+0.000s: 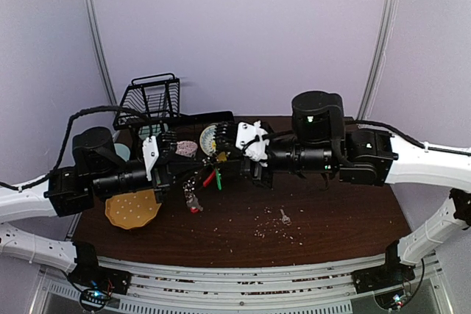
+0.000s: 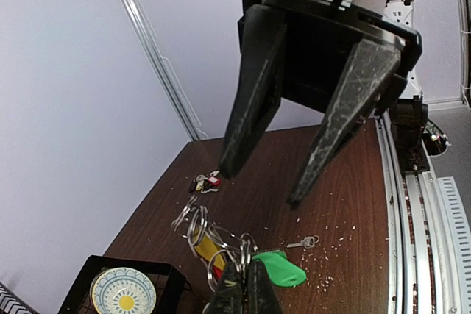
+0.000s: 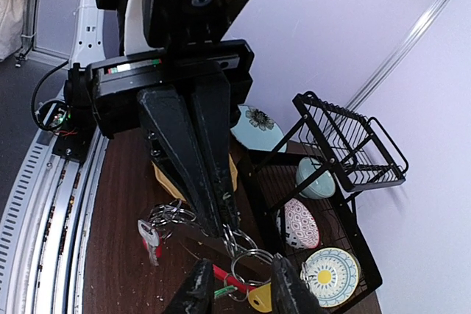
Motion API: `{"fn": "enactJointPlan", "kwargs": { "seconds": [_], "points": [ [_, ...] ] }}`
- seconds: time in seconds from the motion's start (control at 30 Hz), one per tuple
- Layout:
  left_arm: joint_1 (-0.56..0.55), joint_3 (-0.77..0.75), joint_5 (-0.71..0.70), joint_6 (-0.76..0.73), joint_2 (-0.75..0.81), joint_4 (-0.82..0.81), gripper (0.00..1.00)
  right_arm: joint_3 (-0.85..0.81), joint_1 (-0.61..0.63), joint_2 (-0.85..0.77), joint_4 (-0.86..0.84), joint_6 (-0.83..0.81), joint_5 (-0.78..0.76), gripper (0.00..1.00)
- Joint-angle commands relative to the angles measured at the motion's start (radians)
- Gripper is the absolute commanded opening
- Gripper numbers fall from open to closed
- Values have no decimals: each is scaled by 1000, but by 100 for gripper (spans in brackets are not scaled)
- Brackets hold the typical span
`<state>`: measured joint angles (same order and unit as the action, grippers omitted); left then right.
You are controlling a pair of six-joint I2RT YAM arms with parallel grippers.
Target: Put the keys on the keyring
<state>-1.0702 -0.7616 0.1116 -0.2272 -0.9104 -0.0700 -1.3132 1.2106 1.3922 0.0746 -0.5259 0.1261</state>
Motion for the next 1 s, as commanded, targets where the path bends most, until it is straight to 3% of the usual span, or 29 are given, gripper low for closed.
{"fn": "enactJointPlan", "kwargs": {
  "seconds": [0.0, 0.5, 0.7, 0.87, 0.93, 0.97],
  "points": [
    [3, -35, -3, -18, 9, -15, 0, -43, -7, 51, 48, -77, 9, 25],
    [3, -20, 14, -26, 26, -19, 0, -166, -21, 153, 144, -149, -13, 13],
    [3, -22, 35, -28, 17, -14, 0, -200, -21, 179, 198, -169, -23, 0],
    [4, -1, 34, 11, 36, -44, 0, -206, -25, 169, 191, -121, -26, 0],
    [5, 21, 10, 44, 46, -50, 23, -165, -39, 142, 116, -52, 21, 0],
    [6, 30, -13, 55, 50, -51, 25, -135, -48, 126, 58, -6, 50, 0]
  ]
}}
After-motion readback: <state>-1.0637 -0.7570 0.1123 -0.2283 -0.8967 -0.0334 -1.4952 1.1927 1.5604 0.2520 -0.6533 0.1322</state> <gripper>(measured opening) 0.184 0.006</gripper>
